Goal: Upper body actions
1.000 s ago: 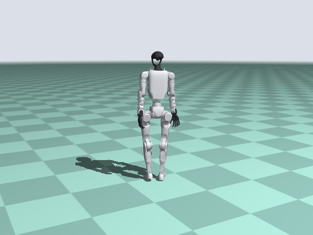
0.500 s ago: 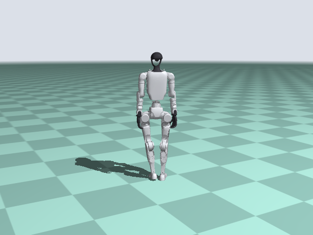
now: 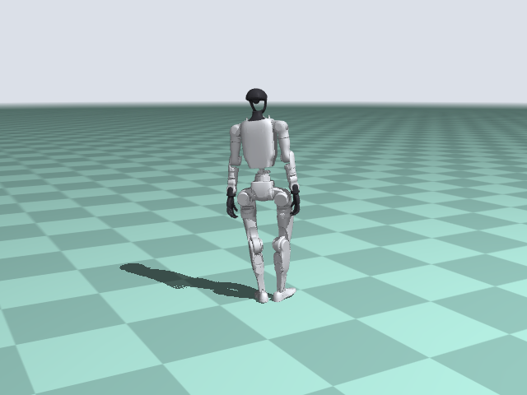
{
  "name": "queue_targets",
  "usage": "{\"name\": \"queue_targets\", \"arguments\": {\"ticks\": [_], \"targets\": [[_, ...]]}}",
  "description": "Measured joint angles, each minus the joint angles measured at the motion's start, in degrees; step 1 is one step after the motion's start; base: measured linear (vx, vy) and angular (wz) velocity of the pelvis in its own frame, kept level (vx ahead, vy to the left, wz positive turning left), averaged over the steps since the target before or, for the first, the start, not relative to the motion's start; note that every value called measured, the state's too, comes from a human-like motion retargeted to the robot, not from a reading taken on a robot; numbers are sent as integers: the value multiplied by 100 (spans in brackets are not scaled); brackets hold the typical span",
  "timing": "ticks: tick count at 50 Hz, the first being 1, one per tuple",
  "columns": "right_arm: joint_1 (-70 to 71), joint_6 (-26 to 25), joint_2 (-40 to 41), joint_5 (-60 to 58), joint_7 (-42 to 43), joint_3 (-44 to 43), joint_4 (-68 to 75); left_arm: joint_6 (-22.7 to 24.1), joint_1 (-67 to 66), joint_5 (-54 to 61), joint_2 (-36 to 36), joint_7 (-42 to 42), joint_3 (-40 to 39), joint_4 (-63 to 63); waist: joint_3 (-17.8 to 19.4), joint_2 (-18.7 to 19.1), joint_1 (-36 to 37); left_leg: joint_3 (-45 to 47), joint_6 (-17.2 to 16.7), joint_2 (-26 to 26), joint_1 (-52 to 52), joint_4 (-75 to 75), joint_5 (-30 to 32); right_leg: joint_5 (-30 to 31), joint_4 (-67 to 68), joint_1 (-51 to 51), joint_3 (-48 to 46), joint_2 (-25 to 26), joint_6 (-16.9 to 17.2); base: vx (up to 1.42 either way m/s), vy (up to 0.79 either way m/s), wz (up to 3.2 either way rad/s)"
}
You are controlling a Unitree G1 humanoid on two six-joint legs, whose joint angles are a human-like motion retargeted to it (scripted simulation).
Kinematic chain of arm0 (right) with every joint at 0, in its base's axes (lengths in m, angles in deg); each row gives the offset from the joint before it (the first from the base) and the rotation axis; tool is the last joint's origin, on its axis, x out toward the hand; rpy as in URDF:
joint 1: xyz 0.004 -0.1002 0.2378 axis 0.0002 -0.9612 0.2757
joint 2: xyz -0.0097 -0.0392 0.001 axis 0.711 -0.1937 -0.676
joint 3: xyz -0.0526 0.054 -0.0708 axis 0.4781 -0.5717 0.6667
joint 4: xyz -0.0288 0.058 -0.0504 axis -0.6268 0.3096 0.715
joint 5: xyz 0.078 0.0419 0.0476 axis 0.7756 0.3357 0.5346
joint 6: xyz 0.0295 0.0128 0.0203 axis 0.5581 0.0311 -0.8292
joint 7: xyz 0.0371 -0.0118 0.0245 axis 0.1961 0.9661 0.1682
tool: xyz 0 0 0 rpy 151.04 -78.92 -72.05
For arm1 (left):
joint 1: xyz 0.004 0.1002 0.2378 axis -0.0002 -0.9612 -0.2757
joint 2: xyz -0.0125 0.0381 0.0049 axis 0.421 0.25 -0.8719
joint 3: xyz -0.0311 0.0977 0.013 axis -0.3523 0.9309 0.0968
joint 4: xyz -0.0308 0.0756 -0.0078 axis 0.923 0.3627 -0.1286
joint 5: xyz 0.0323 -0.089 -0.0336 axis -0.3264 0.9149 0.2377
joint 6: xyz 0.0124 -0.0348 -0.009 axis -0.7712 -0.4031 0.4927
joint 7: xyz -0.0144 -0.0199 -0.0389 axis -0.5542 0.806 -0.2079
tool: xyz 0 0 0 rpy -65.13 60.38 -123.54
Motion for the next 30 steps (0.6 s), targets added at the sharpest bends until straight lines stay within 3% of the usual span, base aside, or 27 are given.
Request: {"name": "queue_targets", "arguments": {"ticks": [5, 12, 18, 20, 23, 30], "targets": [[43, -31, -151, 249, 192, -185, 278, -53, -17, -18, 138, -2, -118, -97, -72, -53, 63, 773, -71, 198, 41, -60, -257, -213, -37, 82, -1321, -299, 140, -31, 8, -217], [-65, -75, -374, 1130, 386, -755, 834, -61, 201, 110, 63, 9, -75, -221, -295, 107, 46, 1874, -327, 448, 81, -39, -551, -156, 19, 229, -2336, -681, 196, -32, 12, -143], [-342, -213, -368, 1657, 440, -1171, 994, 17, 482, 174, -80, 88, -4, -467, -472, 137, 24, 2440, -590, 479, 150, 27, -731, 159, -523, 579, -3366, -741, 272, -35, 8, -78], [-444, -263, -319, 1702, 448, -1250, 994, 51, 526, 190, -107, 103, -2, -534, -536, 109, 58, 2595, -698, 472, 219, 31, -772, 517, -830, 604, -3621, -658, 195, -33, 3, -78], [-514, -348, -255, 1643, 417, -1332, 994, 79, 527, 253, -164, 106, -36, -540, -653, 107, 74, 2682, -838, 521, 264, 99, -825, 799, -923, 448, -3231, -582, 92, -35, 1, -66], [-284, -247, -216, 1357, 354, -1304, 884, 61, 496, 469, -310, 75, -58, -348, -777, 405, -338, 3117, -1207, 872, 483, 244, -839, 486, -785, 302, -2615, -339, 85, -39, -2, -36]]}}
